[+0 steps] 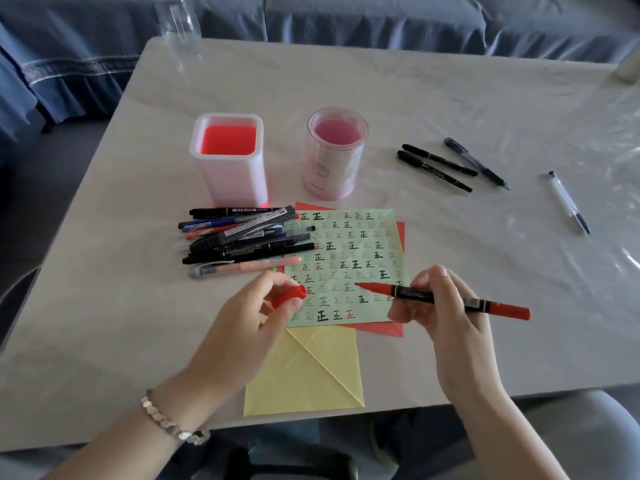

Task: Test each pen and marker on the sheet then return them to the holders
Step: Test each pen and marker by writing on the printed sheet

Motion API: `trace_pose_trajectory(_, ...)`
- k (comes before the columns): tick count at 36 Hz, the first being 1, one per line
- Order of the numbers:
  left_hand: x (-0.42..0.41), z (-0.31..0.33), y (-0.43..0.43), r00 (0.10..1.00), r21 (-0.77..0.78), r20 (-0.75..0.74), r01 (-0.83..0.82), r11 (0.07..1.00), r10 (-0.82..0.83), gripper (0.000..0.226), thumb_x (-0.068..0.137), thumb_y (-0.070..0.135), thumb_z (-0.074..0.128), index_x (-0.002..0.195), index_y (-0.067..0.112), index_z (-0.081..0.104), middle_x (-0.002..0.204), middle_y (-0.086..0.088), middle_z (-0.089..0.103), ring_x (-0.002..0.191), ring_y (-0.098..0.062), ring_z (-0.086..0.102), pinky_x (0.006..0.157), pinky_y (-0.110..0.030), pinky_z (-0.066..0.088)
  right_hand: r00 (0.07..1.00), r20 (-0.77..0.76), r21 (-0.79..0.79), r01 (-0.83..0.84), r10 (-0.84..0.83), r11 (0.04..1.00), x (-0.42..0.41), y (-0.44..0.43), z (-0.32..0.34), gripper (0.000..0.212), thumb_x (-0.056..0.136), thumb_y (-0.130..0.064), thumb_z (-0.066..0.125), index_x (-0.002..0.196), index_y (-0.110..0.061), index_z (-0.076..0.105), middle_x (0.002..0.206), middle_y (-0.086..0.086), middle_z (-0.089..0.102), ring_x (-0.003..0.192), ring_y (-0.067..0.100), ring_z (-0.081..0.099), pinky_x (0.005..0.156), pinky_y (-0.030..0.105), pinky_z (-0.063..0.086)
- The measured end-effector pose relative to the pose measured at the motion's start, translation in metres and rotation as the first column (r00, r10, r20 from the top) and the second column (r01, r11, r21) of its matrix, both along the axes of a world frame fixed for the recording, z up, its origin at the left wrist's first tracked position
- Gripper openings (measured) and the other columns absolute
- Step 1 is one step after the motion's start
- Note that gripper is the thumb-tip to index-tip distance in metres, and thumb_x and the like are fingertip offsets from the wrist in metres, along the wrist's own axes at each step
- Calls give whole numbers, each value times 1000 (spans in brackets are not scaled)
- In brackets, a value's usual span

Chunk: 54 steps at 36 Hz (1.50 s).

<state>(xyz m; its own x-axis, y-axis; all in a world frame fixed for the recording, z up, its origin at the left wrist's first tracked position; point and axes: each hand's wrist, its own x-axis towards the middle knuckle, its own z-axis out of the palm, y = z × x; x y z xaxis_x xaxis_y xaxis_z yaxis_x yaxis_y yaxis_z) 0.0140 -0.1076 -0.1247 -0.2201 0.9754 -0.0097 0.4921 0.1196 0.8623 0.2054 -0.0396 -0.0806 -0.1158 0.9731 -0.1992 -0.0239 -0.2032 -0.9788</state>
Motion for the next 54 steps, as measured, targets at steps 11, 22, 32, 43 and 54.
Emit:
trace_pose_trajectory(11, 24, 18, 8, 980, 72, 188, 45, 996, -58, 16, 78, 46, 57, 94, 46, 55, 88, 21, 63, 80, -6, 59, 68, -18, 47, 1000, 16, 58, 18, -19, 998, -4, -2, 21, 32, 91, -16, 46, 63, -3, 53, 47, 9, 62, 41, 10, 55, 48, 14, 47)
trace_pose_trajectory(22, 36, 37, 20, 948, 116, 248, 177, 977, -201, 4, 87, 30, 60, 88, 34, 59, 86, 17, 63, 75, -4, 57, 67, -14, 44, 997, 74, 92, -28, 21, 995, -6, 1, 18, 29, 89, -10, 50, 62, -3, 56, 45, 7, 62, 41, 8, 55, 48, 14, 46)
trace_pose_trajectory(32, 55, 56, 47, 846, 22, 390, 387, 922, -364, 14, 93, 6, 50, 82, 13, 47, 59, 26, 57, 57, 7, 50, 56, -6, 37, 1000, 3, 153, 13, -13, 988, -1, 14, 13, 27, 80, -17, 52, 57, -5, 51, 41, 7, 57, 39, 10, 52, 46, 16, 43)
trace_pose_trajectory(43, 75, 71, 72, 654, -180, 718, 506, 843, -239, 15, 91, 18, 53, 80, 14, 43, 54, 9, 45, 50, -6, 38, 57, -19, 39, 999, 20, 349, -45, 41, 936, 22, 38, 21, 26, 70, -33, 47, 47, -22, 49, 48, 13, 56, 34, 13, 45, 40, 19, 38)
trace_pose_trajectory(54, 90, 69, 100, 908, 135, -91, 419, 898, -410, 19, 95, 26, 50, 87, 15, 37, 58, 11, 43, 51, -3, 42, 50, -20, 32, 969, -122, 131, 232, -216, 964, 23, 64, 6, 47, 90, -2, 41, 46, -16, 50, 41, -2, 48, 37, 9, 43, 43, 17, 38)
